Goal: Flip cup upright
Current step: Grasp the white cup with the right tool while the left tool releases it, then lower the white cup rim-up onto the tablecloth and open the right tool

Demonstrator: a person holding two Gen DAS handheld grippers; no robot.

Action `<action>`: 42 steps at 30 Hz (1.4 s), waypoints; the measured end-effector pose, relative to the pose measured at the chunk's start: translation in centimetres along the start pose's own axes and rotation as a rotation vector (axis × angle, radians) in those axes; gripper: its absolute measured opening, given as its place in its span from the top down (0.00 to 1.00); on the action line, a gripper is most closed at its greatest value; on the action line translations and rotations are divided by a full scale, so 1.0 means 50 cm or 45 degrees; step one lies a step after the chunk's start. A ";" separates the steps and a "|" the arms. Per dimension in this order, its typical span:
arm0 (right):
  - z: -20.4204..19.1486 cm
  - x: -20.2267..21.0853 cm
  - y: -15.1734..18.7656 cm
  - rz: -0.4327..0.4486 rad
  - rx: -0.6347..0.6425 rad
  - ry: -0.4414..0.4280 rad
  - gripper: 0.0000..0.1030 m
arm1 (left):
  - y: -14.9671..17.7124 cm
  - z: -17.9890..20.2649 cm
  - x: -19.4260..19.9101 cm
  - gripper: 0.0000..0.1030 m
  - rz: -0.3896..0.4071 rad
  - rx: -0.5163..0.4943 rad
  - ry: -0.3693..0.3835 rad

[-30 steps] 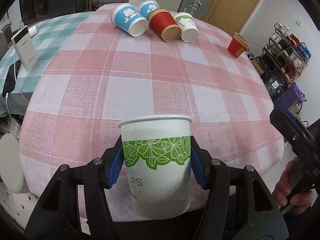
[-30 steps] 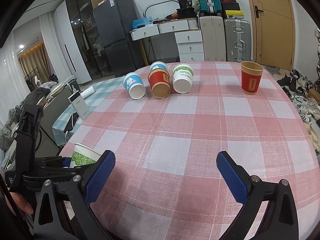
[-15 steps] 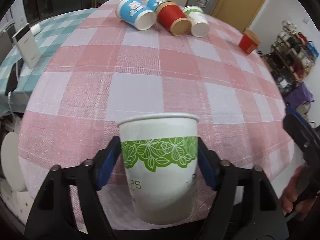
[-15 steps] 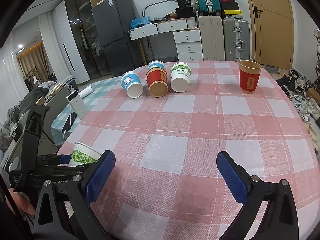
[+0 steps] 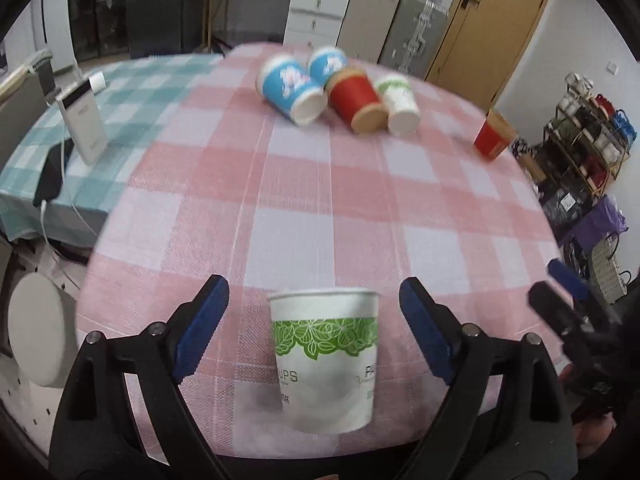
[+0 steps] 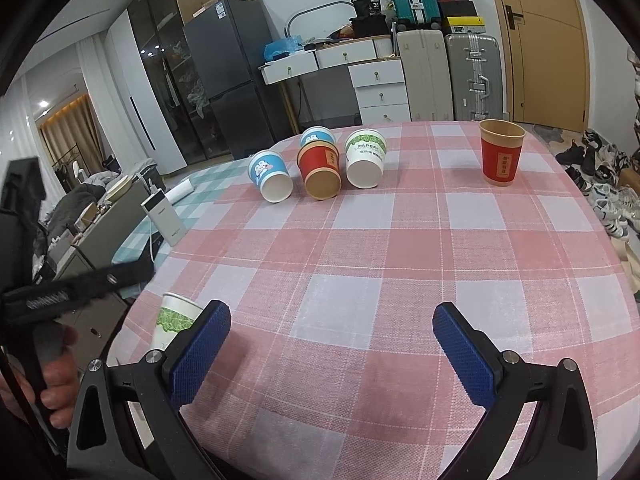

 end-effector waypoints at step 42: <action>-0.104 -0.130 -0.034 -0.449 -0.053 -0.359 0.38 | 0.078 -0.160 0.181 0.01 0.233 0.209 -0.027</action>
Point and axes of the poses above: each gripper's, at about its wrist camera, not at the fingertips, and x roughly against the way its jaws point, z to its right, y to its underside, the point moved 9 cm from there along -x, roughly the way its jaws point, and after that the axes turned 14 degrees about y, right-handed, at the moved point
